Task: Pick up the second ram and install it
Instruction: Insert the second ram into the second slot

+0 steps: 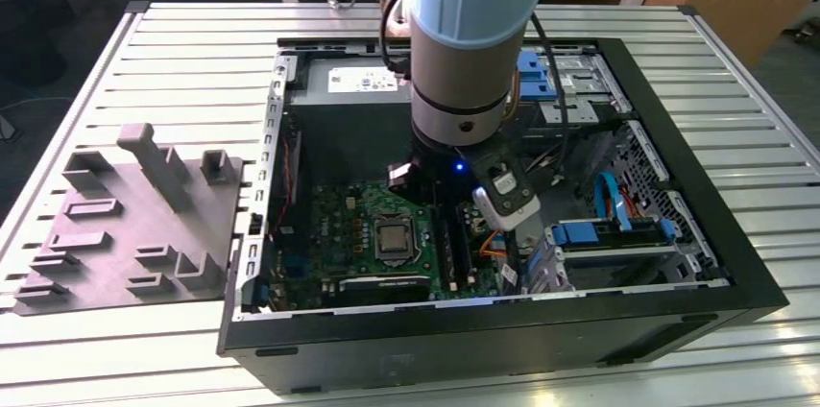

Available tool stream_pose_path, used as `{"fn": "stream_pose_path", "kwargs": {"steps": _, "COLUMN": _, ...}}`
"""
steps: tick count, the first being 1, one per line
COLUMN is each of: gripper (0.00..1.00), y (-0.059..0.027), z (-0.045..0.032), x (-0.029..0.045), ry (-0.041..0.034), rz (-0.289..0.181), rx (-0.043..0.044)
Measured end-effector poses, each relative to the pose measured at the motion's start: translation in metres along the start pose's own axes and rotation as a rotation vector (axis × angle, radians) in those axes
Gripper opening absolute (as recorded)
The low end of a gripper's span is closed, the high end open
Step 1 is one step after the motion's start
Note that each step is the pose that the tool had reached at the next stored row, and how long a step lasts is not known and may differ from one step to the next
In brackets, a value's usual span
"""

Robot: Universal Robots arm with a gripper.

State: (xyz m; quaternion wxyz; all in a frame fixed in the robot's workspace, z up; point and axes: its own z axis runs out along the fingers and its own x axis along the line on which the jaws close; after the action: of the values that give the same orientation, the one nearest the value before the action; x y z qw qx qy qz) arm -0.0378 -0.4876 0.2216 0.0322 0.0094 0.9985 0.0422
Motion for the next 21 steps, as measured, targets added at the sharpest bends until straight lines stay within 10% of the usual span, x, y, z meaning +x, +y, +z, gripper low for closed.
{"fn": "stream_pose_path", "kwargs": {"steps": 21, "gripper": 0.13, "y": -0.0001, "z": 0.0013, "x": -0.0003, "ry": -0.0005, "rz": 0.006, "rx": 0.0003}}
